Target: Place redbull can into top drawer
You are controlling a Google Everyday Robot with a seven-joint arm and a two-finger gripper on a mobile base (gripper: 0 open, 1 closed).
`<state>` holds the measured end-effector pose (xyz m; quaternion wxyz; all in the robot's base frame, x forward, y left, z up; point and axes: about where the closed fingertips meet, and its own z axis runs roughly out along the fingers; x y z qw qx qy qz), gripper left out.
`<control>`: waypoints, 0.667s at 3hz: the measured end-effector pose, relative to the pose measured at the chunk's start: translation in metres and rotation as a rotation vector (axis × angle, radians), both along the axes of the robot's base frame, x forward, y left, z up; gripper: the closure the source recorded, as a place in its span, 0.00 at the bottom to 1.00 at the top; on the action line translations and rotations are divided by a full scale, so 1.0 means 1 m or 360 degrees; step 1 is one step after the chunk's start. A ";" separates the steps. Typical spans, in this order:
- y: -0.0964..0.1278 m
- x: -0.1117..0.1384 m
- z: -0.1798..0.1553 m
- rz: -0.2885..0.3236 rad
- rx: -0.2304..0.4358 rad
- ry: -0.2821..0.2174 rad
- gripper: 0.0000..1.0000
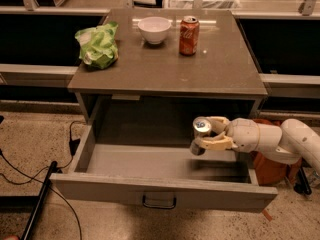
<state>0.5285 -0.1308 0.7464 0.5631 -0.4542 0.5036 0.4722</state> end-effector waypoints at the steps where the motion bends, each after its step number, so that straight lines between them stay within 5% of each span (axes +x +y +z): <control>1: -0.003 0.000 -0.004 -0.0007 -0.0005 -0.0003 0.82; 2: -0.012 -0.001 -0.010 -0.0017 -0.0013 -0.0003 0.59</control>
Offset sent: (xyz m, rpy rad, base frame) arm -0.0017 -0.0310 -0.0202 -0.0178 0.0002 -0.0305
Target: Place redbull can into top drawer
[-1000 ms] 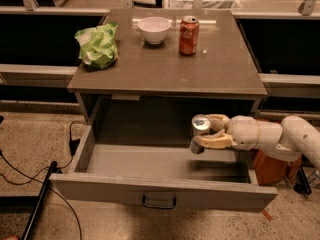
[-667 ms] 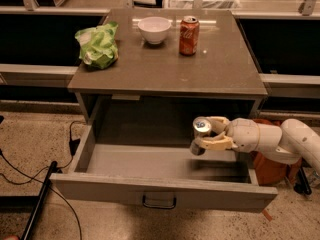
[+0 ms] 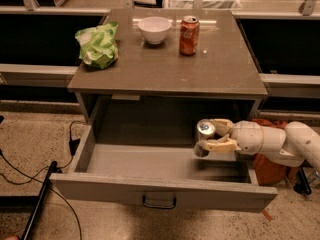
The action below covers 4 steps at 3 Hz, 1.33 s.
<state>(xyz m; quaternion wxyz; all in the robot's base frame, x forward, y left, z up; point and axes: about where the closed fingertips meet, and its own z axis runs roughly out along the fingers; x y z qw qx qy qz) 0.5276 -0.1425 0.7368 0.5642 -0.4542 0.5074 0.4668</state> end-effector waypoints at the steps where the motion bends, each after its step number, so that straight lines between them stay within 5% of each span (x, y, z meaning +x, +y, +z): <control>1: -0.008 -0.002 -0.009 -0.0014 0.0011 0.0025 0.37; 2: -0.008 -0.002 -0.010 -0.0014 0.0012 0.0026 0.13; 3: -0.008 -0.002 -0.010 -0.0014 0.0012 0.0026 0.00; 4: -0.008 -0.002 -0.010 -0.0014 0.0012 0.0025 0.00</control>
Offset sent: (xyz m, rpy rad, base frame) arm -0.0014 -0.0070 -0.0080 0.0062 0.0134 -0.0073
